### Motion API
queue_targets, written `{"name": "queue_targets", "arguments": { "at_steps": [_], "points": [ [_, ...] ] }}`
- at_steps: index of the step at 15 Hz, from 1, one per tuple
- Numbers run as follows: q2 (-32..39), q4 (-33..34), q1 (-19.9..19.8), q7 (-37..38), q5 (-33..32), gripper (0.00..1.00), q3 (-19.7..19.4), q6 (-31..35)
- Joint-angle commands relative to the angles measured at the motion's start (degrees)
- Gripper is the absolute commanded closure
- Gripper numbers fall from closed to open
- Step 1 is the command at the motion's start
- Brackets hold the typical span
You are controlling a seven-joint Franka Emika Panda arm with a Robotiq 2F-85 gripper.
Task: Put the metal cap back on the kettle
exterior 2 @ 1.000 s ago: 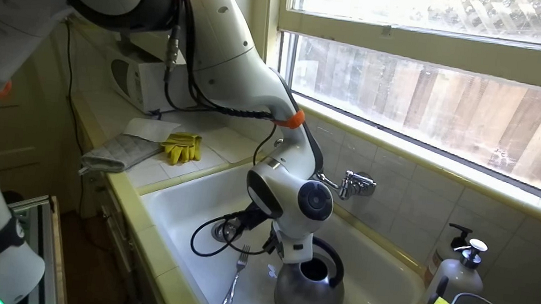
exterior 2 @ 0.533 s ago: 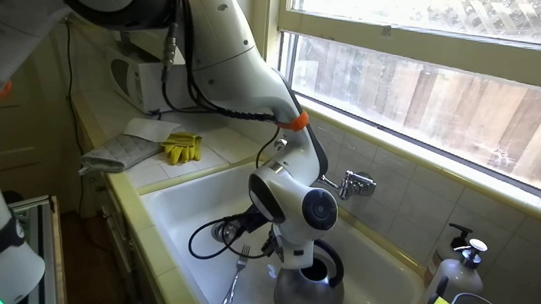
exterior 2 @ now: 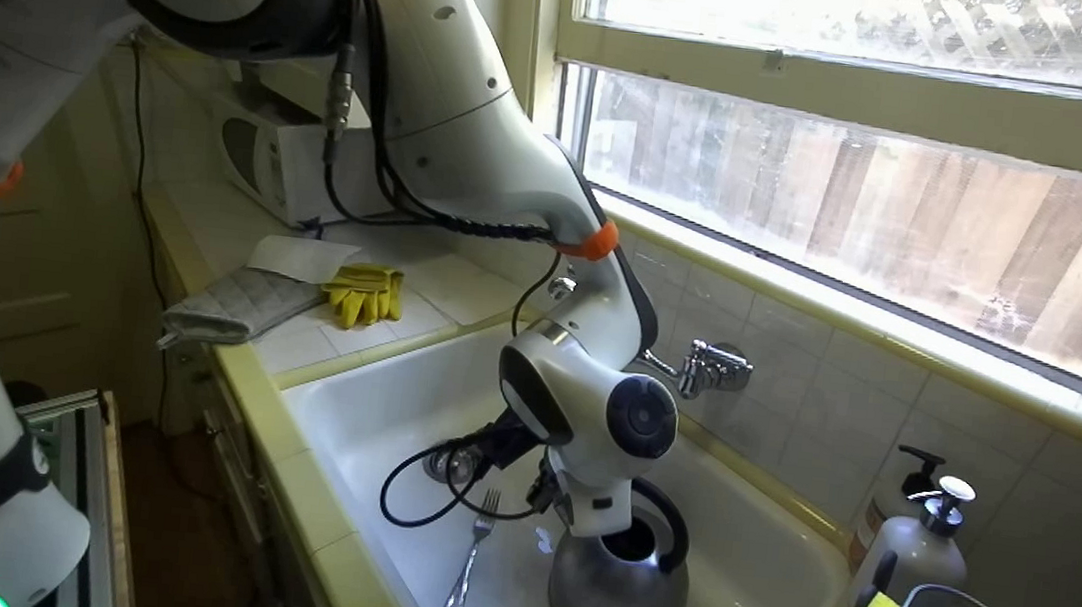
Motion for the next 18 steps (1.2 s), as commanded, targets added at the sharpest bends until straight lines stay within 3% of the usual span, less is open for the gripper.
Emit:
{"name": "queue_targets", "arguments": {
  "at_steps": [1,18],
  "points": [
    [1.2,0.69,0.37,-2.0,-0.14,0.85,0.23,0.3],
    [-0.32,-1.13,0.18,-2.41,-0.54,0.85,-0.68,0.47]
  ]
}}
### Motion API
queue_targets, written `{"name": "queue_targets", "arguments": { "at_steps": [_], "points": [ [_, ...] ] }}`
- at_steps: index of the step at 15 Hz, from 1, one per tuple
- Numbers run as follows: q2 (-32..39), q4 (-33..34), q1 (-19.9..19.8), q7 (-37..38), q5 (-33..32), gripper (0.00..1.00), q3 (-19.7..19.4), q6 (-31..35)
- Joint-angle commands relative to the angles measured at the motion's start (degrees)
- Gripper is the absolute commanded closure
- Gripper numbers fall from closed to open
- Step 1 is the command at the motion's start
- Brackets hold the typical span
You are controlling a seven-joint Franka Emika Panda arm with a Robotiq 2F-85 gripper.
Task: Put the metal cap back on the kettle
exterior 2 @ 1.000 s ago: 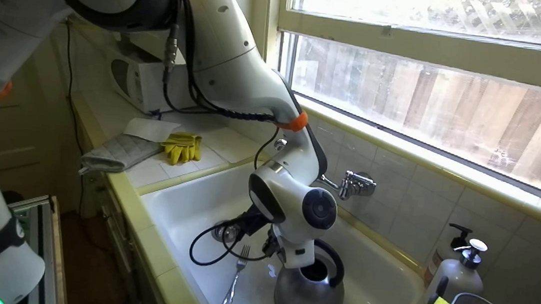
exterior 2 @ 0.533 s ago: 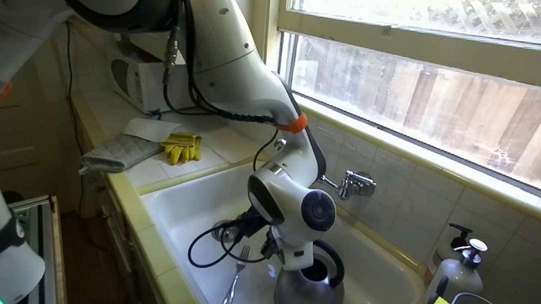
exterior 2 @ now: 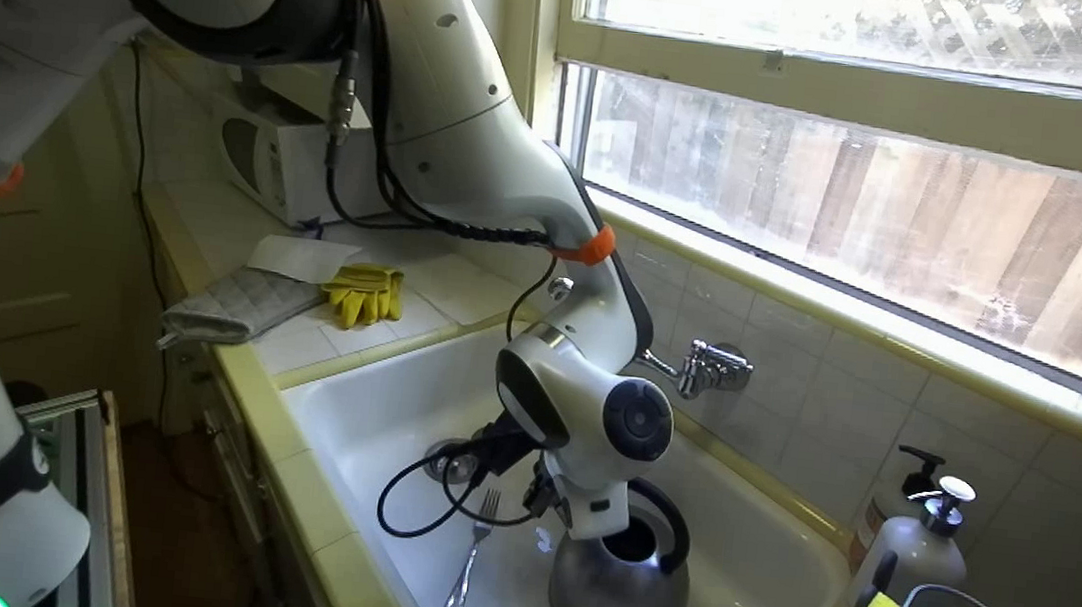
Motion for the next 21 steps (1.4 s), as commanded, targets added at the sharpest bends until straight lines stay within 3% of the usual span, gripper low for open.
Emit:
{"name": "queue_targets", "arguments": {
  "at_steps": [1,10,21],
  "points": [
    [-1.13,-1.25,-0.15,-0.06,-0.35,0.85,-0.7,0.2],
    [-2.0,-2.19,-0.78,-3.5,0.36,0.85,-0.73,0.82],
    [0.91,0.06,-0.12,-1.74,-1.13,0.85,-1.61,1.46]
  ]
}}
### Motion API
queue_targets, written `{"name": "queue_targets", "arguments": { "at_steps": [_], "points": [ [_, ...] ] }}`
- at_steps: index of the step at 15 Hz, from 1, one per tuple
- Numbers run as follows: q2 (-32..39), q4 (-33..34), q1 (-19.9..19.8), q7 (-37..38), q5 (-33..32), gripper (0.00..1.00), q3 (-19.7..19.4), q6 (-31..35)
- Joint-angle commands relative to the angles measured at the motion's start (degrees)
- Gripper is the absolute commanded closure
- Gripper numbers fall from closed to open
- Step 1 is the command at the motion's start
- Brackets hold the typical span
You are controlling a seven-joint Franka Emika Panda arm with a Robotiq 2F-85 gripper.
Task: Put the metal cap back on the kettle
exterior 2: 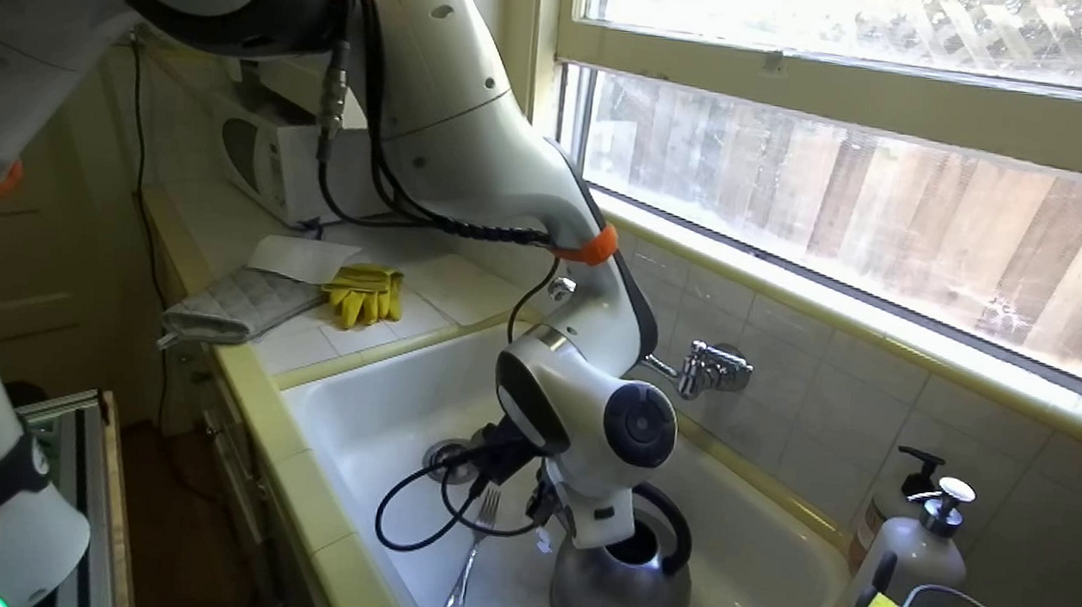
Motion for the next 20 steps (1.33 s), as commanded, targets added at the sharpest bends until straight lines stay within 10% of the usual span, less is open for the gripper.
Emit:
{"name": "queue_targets", "arguments": {
  "at_steps": [1,16,17,20],
  "points": [
    [2.1,1.07,0.38,0.58,-1.2,0.85,-0.66,1.7],
    [2.7,1.53,1.19,1.38,-2.48,0.84,-1.23,3.35],
    [2.68,1.53,1.19,1.45,-2.67,0.36,-1.23,3.26],
    [3.08,1.63,1.1,1.72,-3.34,0.24,-1.09,4.21]
  ]
}}
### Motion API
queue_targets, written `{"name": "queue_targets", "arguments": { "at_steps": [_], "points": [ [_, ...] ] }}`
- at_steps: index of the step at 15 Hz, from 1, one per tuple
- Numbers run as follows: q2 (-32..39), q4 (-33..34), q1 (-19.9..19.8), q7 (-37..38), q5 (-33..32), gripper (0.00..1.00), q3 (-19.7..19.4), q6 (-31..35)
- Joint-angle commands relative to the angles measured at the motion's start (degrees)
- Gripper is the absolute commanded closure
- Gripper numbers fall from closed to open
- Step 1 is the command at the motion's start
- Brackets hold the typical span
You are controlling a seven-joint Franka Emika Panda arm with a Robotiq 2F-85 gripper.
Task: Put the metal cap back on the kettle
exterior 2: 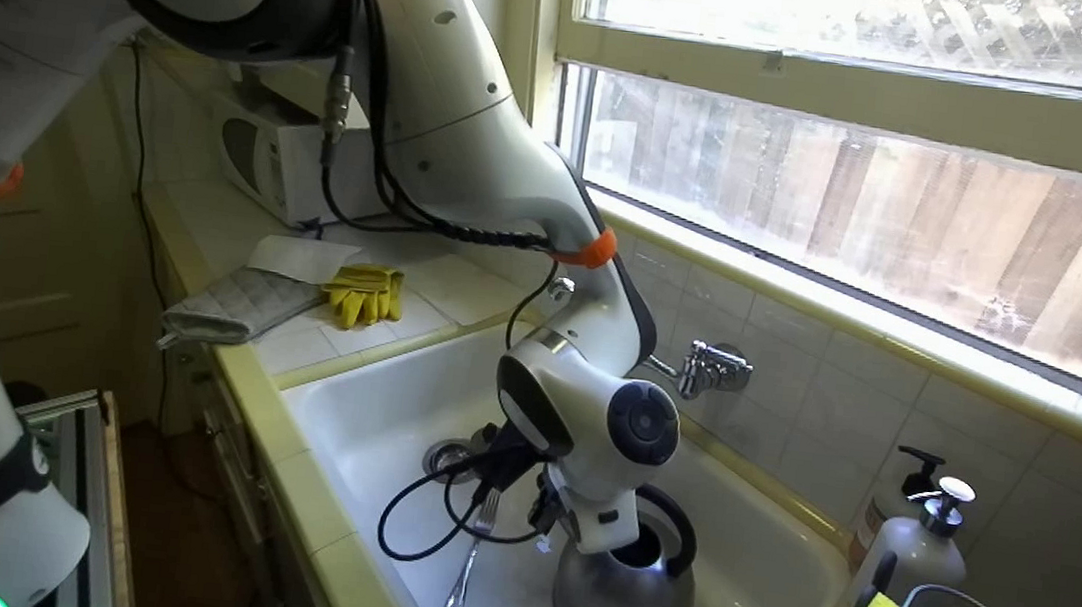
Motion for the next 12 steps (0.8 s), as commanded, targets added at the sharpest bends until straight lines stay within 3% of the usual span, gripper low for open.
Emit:
{"name": "queue_targets", "arguments": {
  "at_steps": [1,3,4,12],
  "points": [
    [2.6,1.11,0.59,1.45,-1.81,0.17,-0.44,3.61],
    [3.14,1.14,0.42,1.48,-2.22,0.02,-0.23,4.82],
    [3.24,1.04,0.29,1.26,-2.32,0.0,-0.04,5.39],
    [1.75,-0.26,-0.95,-4.38,-0.58,0.0,2.83,9.55]
  ]
}}
